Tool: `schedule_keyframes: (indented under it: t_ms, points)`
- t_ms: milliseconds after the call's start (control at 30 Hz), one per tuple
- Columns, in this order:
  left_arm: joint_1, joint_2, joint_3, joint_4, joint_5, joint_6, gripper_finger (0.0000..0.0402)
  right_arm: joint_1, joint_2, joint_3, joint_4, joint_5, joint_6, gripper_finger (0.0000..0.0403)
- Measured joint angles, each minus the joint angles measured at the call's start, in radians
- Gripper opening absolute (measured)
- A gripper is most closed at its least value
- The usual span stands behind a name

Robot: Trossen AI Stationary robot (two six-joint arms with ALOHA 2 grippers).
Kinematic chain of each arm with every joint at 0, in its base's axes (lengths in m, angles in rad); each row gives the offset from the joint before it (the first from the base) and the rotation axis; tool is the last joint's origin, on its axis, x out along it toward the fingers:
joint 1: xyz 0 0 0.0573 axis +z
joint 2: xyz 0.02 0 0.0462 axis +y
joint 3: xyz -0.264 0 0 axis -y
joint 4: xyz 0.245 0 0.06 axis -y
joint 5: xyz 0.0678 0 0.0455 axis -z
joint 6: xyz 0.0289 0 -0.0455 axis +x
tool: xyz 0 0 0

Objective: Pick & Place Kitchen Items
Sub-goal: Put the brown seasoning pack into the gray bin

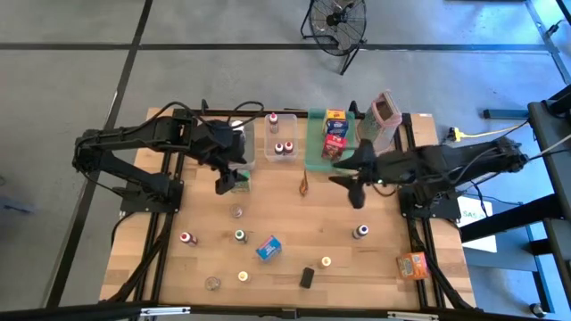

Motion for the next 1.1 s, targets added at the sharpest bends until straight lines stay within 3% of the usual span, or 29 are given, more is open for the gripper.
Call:
schedule_keyframes:
  t_ms: [233,433,633,800,1100]
  points:
    - [0.000,0.000,0.000,-0.142,0.027,0.071,0.0263,0.092,0.197,0.000,0.103,0.210,0.037,0.0186]
    - [0.000,-0.004,-0.001,-0.259,0.040,0.086,0.0263,0.152,0.331,-0.001,0.219,0.191,0.132,0.0149]
    - [0.000,-0.008,-0.001,-0.270,0.039,0.156,0.0263,0.183,0.394,-0.001,0.161,0.166,0.231,0.0137]
    - [0.000,-0.008,-0.001,-0.271,0.040,0.176,0.0263,0.179,0.403,-0.001,0.069,0.166,0.464,0.0157]
    - [0.000,-0.008,-0.001,-0.273,0.040,0.168,0.0263,0.160,0.436,-0.001,0.032,0.213,0.503,0.0231]
